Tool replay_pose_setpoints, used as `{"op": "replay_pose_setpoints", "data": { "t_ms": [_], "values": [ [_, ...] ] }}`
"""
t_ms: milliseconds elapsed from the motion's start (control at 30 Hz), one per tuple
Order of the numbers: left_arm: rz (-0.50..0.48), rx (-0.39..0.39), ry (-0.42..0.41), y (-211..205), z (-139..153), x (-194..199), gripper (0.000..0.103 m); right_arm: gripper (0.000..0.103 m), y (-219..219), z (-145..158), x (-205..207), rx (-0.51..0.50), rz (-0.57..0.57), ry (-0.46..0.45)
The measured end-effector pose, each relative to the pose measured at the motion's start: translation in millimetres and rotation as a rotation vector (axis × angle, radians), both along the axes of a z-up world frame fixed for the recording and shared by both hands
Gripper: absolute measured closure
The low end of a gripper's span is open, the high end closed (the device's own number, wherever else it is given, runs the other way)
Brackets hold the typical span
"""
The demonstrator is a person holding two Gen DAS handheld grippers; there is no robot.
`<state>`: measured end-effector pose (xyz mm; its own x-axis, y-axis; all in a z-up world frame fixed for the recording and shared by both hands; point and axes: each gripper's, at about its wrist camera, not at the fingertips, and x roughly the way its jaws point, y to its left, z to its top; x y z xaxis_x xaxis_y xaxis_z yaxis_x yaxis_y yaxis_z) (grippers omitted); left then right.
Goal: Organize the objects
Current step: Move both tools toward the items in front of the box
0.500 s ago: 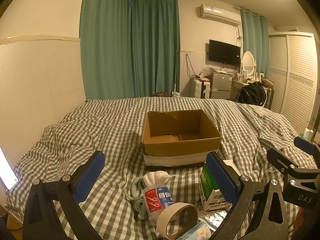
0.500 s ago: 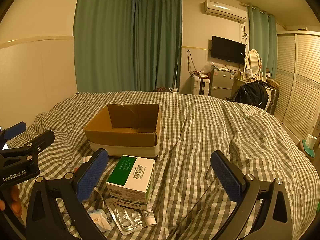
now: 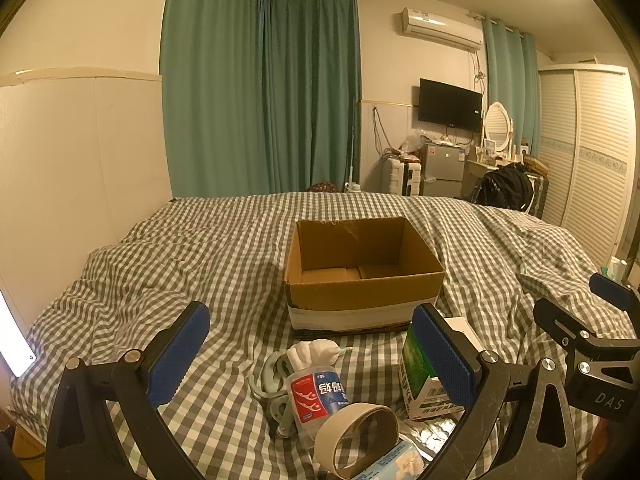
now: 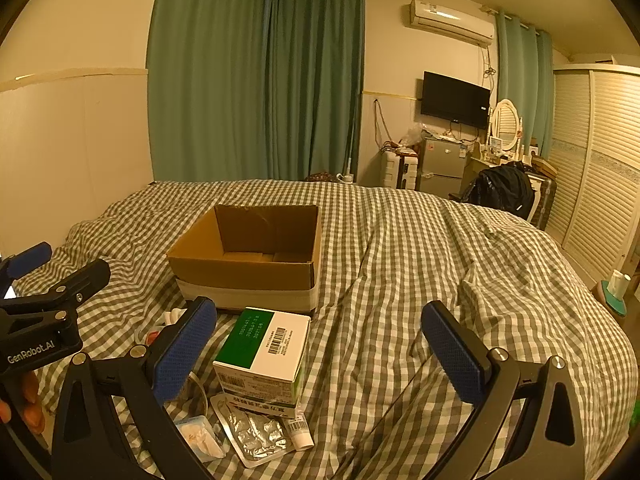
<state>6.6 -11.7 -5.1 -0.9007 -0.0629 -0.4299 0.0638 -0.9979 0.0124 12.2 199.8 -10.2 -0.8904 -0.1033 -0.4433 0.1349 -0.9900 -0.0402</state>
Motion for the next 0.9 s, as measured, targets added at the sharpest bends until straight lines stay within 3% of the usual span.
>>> {"op": "replay_pose_setpoints", "data": {
  "t_ms": [267,667,900],
  "values": [
    [-0.002,0.046,-0.001,-7,0,0,0.000,0.000,-1,2,2,0.000,0.002,0.003],
    [0.025,0.033,0.002,-10,0,-1,0.000,0.000,-15,2,2,0.016,0.032,-0.006],
    [0.052,0.040,-0.013,-20,-8,-8,0.000,0.000,-30,-14,-4,0.036,0.058,-0.057]
  ]
}}
